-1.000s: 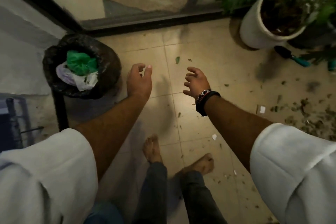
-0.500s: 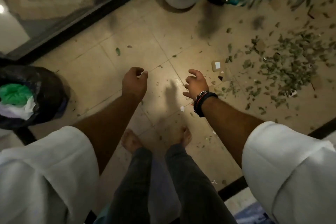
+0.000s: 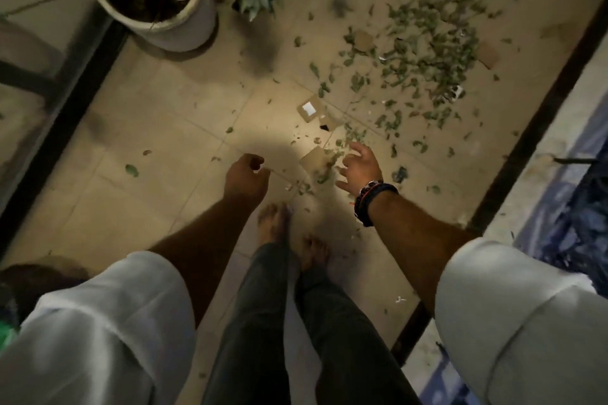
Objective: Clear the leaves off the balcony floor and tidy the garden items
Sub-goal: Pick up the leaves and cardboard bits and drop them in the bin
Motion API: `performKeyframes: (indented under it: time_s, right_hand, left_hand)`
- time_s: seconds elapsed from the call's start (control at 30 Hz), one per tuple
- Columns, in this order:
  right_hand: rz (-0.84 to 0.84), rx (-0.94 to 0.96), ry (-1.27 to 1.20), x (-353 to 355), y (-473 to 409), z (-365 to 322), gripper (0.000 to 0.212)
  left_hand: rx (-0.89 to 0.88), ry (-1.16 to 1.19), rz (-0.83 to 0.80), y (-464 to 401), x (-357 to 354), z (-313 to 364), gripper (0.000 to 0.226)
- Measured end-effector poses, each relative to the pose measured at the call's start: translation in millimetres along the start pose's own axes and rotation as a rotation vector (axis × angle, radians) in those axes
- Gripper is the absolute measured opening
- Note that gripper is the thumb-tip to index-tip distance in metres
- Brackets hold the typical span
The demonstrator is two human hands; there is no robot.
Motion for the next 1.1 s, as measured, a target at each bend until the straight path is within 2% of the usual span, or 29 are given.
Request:
performKeyframes:
  time_s: [0.13, 0.27, 0.43, 0.5, 0.67, 0.73, 0.8, 0.9, 1.1]
  right_hand:
    - [0.088, -0.070, -0.105, 46.6, -16.0, 11.3, 0.038]
    - [0.181, -0.057, -0.152, 87.0, -58.9, 23.0, 0.035]
    - [0.159, -0.089, -0.269, 115.6, -94.8, 37.8, 0.025]
    - [0.157, -0.088, -0.208, 130.6, -98.0, 37.0, 0.022]
    - [0.146, -0.088, -0.003, 162.5, -110.7, 41.2, 0.050]
    - [0.174, -0.130, -0.070, 176.4, -124.2, 49.2, 0.052]
    - [0.181, -0.177, -0.164, 184.6, -139.7, 58.8, 0.053]
    - [0.228, -0.192, -0.137, 204.0, -183.7, 83.8, 0.052]
    - [0.336, -0.176, 0.159, 231.1, -249.2, 113.7, 0.034]
  left_hand:
    - [-0.051, -0.085, -0.108, -24.9, -30.4, 31.2, 0.036]
    - [-0.106, -0.209, -0.185, -67.0, -68.5, 52.2, 0.035]
    - [-0.099, -0.370, -0.211, -106.4, -104.2, 60.7, 0.035]
    - [-0.086, -0.400, -0.223, -107.5, -114.8, 65.7, 0.033]
    - [-0.067, -0.413, -0.222, -110.3, -138.4, 84.7, 0.027]
    - [-0.050, -0.406, -0.215, -125.0, -155.8, 88.4, 0.028]
    - [-0.040, -0.392, -0.231, -136.8, -169.2, 90.8, 0.031]
    - [-0.040, -0.444, -0.278, -168.0, -201.6, 85.6, 0.037]
    - [-0.115, -0.575, -0.324, -244.1, -247.4, 79.9, 0.040]
Point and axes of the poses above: each hand's wrist, its own y-axis away from the middle knuckle, its own x-axis out of the back of the hand, z = x × y, the point moved 7 cm from there along -y, towards the middle knuckle, and after that the axes turned 5 degrees about -z, right-handed, at the moved point
